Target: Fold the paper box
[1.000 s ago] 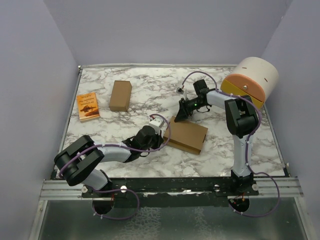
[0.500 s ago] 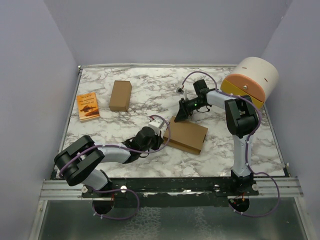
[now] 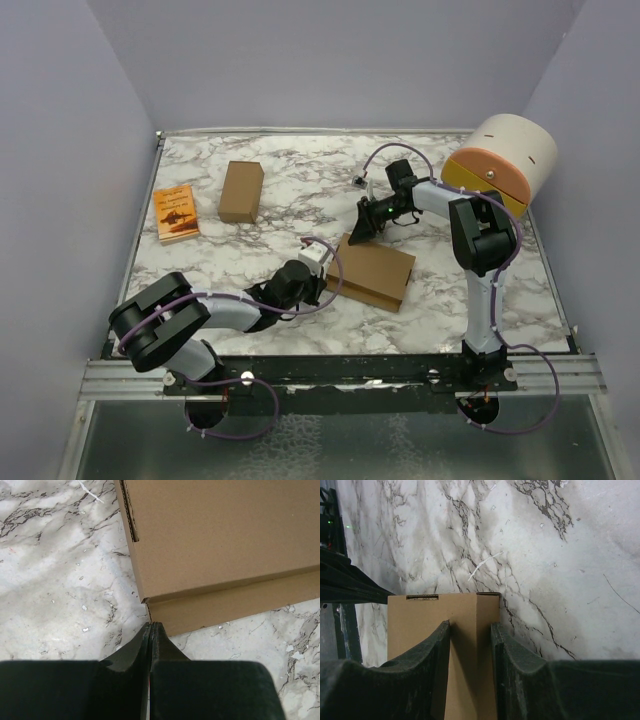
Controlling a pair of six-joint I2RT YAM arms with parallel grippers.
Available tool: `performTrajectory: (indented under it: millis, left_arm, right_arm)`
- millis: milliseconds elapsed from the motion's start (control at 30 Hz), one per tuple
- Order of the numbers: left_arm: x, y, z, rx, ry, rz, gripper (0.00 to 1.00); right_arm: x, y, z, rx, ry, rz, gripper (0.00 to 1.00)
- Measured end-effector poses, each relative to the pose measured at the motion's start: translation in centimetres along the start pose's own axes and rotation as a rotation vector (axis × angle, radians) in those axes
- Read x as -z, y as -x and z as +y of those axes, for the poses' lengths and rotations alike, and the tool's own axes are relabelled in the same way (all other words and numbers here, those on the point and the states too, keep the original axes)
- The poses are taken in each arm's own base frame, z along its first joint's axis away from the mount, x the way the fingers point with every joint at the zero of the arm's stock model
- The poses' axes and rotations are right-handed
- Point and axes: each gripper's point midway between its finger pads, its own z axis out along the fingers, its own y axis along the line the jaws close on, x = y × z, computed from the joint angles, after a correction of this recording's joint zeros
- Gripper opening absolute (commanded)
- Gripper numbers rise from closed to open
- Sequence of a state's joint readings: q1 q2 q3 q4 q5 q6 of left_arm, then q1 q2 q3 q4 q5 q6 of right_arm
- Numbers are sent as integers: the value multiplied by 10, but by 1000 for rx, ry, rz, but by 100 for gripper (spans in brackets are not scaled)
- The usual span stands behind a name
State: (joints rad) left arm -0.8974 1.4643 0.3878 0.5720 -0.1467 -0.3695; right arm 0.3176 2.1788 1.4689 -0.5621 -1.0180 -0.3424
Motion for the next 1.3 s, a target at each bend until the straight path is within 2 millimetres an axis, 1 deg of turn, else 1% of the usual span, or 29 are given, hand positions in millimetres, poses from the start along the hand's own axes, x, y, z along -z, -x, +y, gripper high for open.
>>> performTrajectory:
  millis: [367,967,1300]
  left_arm:
    - [0,1,0,-3,3,2,0]
    - [-2,3,-2,-25,19,61,0]
    - [-2,4,-1,19,18,77,0]
  right_arm:
    - [0,0,0,-3,0,0,29]
    - [0,0,0,-4,-1,1,29]
    - [0,0,0,-6,-2,1,29]
